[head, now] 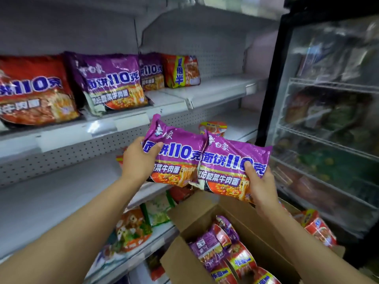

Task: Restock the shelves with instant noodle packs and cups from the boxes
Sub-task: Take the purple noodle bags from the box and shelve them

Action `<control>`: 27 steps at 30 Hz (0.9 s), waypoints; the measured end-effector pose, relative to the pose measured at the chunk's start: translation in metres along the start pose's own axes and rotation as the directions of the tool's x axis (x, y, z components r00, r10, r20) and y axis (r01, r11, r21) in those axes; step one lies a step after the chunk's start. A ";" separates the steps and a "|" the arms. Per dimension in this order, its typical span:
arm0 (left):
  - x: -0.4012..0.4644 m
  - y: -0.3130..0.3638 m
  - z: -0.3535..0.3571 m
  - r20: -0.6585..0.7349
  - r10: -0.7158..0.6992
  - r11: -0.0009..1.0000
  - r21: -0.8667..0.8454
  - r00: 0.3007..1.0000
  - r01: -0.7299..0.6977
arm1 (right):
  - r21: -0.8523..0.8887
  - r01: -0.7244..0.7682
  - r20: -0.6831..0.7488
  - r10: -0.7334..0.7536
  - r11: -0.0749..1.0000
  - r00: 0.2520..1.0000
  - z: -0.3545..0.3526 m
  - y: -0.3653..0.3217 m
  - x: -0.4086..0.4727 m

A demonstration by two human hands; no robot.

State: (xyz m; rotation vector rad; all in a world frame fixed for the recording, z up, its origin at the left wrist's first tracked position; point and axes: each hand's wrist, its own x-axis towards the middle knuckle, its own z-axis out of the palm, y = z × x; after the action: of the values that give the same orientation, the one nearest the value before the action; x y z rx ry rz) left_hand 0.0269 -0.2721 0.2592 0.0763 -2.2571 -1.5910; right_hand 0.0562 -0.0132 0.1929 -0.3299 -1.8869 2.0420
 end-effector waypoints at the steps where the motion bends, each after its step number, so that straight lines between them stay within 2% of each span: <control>1: 0.003 0.009 -0.006 -0.021 0.021 1.000 0.002 1.000 -0.021 | 0.015 0.020 0.004 -0.020 1.000 1.000 0.005 -0.009 0.004; 6: 0.025 0.048 -0.028 -0.098 0.096 0.995 -0.026 0.991 -0.099 | 0.040 0.114 0.014 -0.114 0.993 0.993 0.031 -0.052 0.030; 10: 0.044 0.069 -0.040 -0.174 0.142 0.988 -0.037 0.975 -0.150 | 0.114 0.129 0.066 -0.138 0.985 0.988 0.056 -0.080 0.061; 14: 0.070 0.082 -0.054 -0.301 0.120 0.989 -0.046 0.946 -0.140 | 0.121 0.153 0.120 -0.167 0.981 0.979 0.087 -0.105 0.107; 18: 0.100 0.099 -0.069 -0.453 0.131 0.986 -0.031 0.882 -0.162 | 0.139 0.201 0.166 -0.223 0.970 0.961 0.124 -0.129 0.160; 27: 0.157 0.125 -0.069 -0.572 0.039 0.970 -0.175 0.819 -0.169 | 0.108 0.247 0.340 -0.269 0.963 0.901 0.207 -0.149 0.261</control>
State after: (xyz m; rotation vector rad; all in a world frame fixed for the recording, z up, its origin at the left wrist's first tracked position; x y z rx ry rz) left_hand -0.0741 -0.3297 0.4366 0.3169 -1.5930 -1.4974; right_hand -0.2502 -0.0898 0.3755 0.3119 -1.9311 2.0705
